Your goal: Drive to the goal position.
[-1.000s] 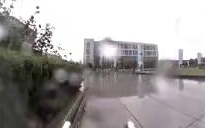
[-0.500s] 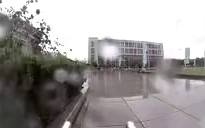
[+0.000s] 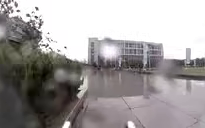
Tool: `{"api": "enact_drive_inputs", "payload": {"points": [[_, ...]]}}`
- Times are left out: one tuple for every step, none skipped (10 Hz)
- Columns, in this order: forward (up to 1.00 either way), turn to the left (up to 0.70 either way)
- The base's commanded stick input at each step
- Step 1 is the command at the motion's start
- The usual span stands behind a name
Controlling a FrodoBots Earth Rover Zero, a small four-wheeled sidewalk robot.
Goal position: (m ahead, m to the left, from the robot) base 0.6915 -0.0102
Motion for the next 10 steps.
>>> {"api": "enact_drive_inputs", "payload": {"points": [[0.45,0.0],[0.45,0.0],[0.45,0.0],[0.45,0.0],[0.45,0.0],[0.45,0.0],[0.01,0.0],[0.0,0.0],[0.0,0.0],[0.0,0.0]]}}
